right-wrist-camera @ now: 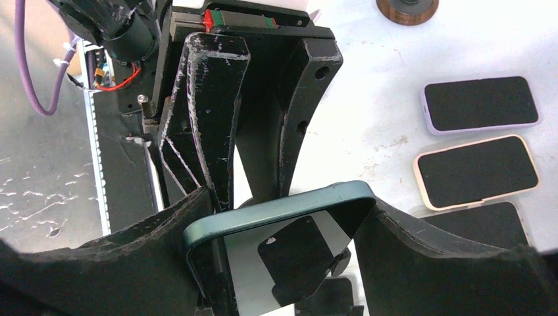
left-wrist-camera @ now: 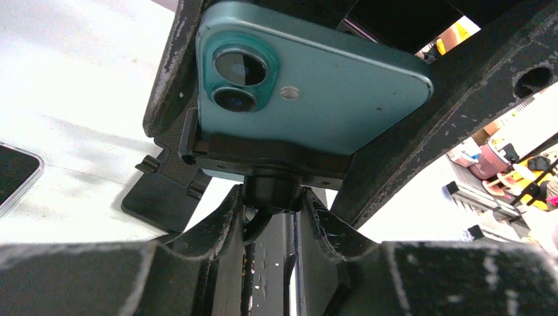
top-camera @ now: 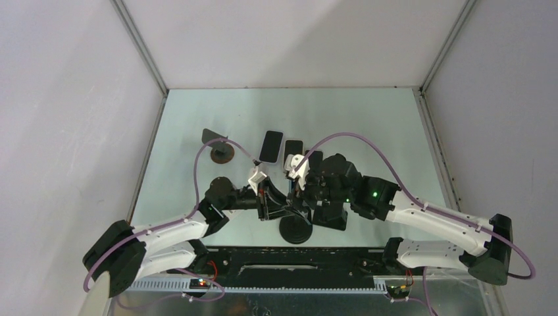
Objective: Remove the phone from the phone stand
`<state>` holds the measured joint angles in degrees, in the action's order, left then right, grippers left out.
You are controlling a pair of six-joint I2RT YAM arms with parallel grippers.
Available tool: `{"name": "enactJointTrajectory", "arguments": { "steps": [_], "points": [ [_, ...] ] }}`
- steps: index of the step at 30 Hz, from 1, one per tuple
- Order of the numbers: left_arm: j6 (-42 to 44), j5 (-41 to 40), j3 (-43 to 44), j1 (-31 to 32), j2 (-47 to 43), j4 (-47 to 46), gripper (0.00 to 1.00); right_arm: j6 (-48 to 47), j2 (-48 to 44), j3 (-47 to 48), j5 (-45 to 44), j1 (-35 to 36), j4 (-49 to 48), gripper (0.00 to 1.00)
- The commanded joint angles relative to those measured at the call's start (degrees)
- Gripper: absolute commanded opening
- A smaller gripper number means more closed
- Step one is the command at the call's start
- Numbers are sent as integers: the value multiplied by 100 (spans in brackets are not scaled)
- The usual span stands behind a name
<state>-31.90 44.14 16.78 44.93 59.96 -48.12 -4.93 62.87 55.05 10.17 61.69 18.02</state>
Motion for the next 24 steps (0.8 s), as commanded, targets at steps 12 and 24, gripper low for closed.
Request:
{"name": "enactJointTrajectory", "arguments": {
  "steps": [12, 24],
  "points": [
    [-48, -248, 297, -10, -265, 11, 47, 250, -101, -91, 2272, -919, -294, 8],
    [21, -129, 416, 19, -248, 58, 69, 422, -17, -91, 2418, -959, -506, 7]
  ]
}}
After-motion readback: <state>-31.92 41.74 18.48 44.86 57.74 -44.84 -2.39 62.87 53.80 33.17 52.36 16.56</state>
